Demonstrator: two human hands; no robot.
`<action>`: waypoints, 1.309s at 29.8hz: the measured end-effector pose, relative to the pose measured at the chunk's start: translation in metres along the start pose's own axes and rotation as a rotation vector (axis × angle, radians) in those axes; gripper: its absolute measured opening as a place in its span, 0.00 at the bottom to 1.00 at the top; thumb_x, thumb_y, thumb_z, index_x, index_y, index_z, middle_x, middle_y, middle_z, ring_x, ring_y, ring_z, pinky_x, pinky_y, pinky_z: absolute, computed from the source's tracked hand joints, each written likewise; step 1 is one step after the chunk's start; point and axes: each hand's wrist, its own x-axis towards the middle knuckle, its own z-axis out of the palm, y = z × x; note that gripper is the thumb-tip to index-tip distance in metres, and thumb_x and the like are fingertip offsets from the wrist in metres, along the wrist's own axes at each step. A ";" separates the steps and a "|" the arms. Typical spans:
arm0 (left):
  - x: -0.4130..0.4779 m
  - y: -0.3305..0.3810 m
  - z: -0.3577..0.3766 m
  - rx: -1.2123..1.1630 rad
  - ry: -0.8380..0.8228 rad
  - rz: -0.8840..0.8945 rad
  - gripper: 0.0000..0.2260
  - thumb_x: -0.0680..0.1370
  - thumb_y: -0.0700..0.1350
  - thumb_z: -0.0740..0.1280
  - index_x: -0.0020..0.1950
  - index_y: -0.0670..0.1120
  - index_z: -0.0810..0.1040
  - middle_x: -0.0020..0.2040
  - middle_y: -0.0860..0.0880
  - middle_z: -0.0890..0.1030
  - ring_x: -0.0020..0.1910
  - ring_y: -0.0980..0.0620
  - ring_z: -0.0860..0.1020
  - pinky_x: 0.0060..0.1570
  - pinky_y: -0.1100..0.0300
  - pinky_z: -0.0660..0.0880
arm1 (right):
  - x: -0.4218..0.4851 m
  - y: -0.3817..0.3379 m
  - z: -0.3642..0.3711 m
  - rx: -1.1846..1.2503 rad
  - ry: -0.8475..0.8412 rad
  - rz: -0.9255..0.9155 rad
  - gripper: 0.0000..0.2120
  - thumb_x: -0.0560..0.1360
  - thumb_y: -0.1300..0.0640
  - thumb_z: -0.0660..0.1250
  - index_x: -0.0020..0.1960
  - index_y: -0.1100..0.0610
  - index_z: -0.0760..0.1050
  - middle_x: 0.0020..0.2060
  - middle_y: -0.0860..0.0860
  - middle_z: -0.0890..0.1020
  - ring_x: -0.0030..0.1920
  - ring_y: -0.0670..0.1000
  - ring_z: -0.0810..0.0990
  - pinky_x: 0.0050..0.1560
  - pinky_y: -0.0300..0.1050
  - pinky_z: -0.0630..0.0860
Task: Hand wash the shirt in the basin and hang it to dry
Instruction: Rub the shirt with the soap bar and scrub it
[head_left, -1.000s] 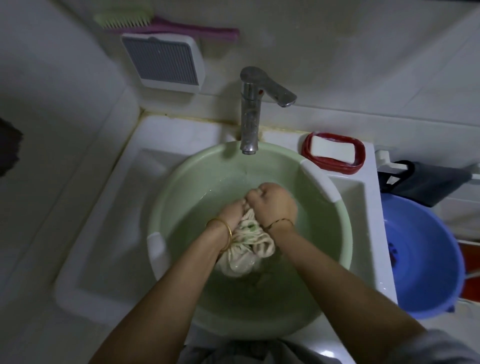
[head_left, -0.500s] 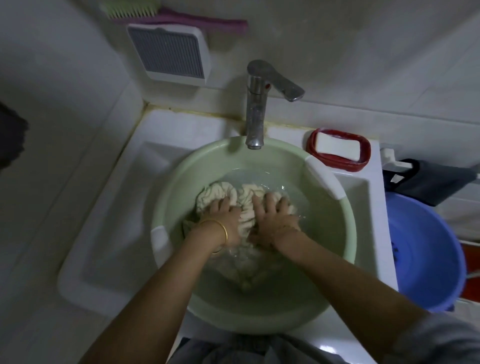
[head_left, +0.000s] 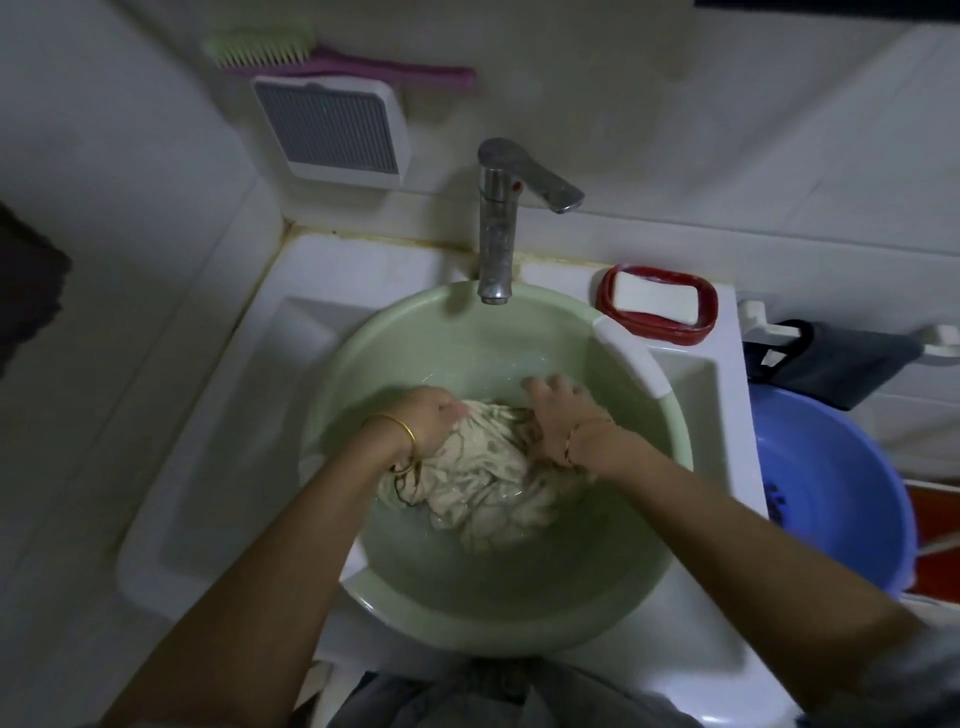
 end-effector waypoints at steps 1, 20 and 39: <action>0.000 0.004 -0.004 -0.082 0.053 -0.014 0.15 0.81 0.48 0.60 0.54 0.38 0.78 0.56 0.37 0.79 0.56 0.41 0.77 0.52 0.57 0.71 | -0.006 -0.002 -0.005 -0.013 0.155 0.029 0.27 0.74 0.59 0.65 0.70 0.55 0.59 0.66 0.56 0.65 0.65 0.60 0.66 0.63 0.55 0.69; -0.033 0.036 -0.058 -0.298 0.413 0.006 0.19 0.83 0.45 0.54 0.61 0.31 0.73 0.63 0.34 0.74 0.62 0.40 0.72 0.58 0.57 0.66 | -0.041 -0.010 -0.024 0.921 0.420 0.001 0.09 0.78 0.64 0.57 0.49 0.62 0.77 0.42 0.53 0.76 0.46 0.51 0.72 0.46 0.40 0.67; -0.008 -0.002 0.026 0.285 0.154 0.138 0.11 0.73 0.44 0.70 0.54 0.43 0.79 0.56 0.42 0.78 0.57 0.43 0.75 0.56 0.59 0.70 | -0.011 -0.010 0.006 -0.104 0.186 -0.128 0.18 0.75 0.48 0.61 0.63 0.51 0.72 0.63 0.53 0.72 0.65 0.57 0.68 0.65 0.53 0.65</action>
